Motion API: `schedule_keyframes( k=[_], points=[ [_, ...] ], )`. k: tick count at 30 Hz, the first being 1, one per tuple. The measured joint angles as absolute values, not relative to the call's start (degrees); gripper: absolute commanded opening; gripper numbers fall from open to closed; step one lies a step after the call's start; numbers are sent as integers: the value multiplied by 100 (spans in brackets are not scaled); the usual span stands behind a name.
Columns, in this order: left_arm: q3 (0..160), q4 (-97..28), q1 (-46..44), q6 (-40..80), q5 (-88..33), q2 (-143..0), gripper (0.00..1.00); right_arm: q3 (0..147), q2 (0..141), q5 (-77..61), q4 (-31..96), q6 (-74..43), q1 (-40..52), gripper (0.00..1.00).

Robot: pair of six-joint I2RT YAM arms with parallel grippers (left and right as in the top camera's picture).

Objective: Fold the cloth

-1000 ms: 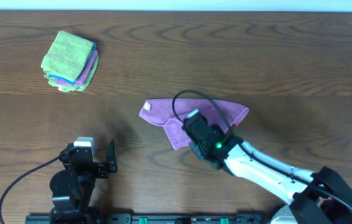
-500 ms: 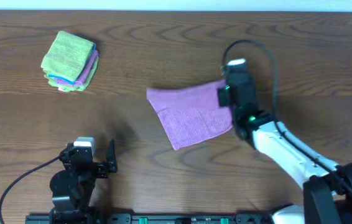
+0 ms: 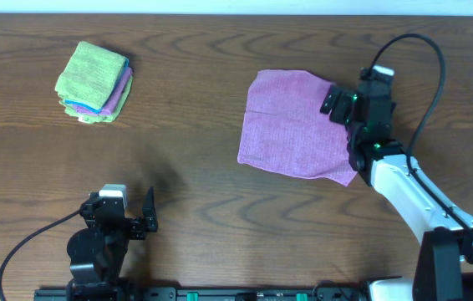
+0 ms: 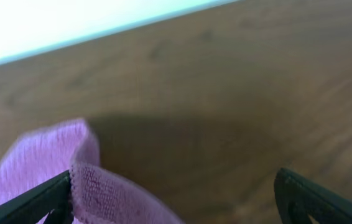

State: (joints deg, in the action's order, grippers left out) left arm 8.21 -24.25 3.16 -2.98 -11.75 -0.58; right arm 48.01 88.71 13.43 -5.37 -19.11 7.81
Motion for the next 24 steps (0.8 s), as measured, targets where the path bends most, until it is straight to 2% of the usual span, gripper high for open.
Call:
schedule_keyframes(
  k=[4, 7, 12, 15, 19, 22, 24],
  points=[
    [821, -2425, 316, -298, -1175, -58, 95, 4801, 8873, 1352, -163, -1918, 797, 99],
    [821, -2425, 316, -298, -1175, -58, 95, 4818, 8873, 1984, 222, -2062, 794, 99],
    [821, -2425, 316, -298, -1177, -58, 95, 4851, 8873, 3868, 1592, -3339, 707, 99],
    [821, -2425, 316, -298, -1175, -58, 95, 4851, 8875, 4307, 1785, -3933, 563, 99],
    [821, -2425, 316, -298, -1177, -58, 95, 4851, 8877, 4219, 1765, -4160, 456, 99],
    [821, -2425, 316, -298, -1175, -58, 95, 4851, 8877, 3496, 1581, -3854, 456, 99],
    [821, -2425, 316, -298, -1175, -58, 95, 4853, 8877, 2600, 1490, -3376, 462, 80]
  ],
)
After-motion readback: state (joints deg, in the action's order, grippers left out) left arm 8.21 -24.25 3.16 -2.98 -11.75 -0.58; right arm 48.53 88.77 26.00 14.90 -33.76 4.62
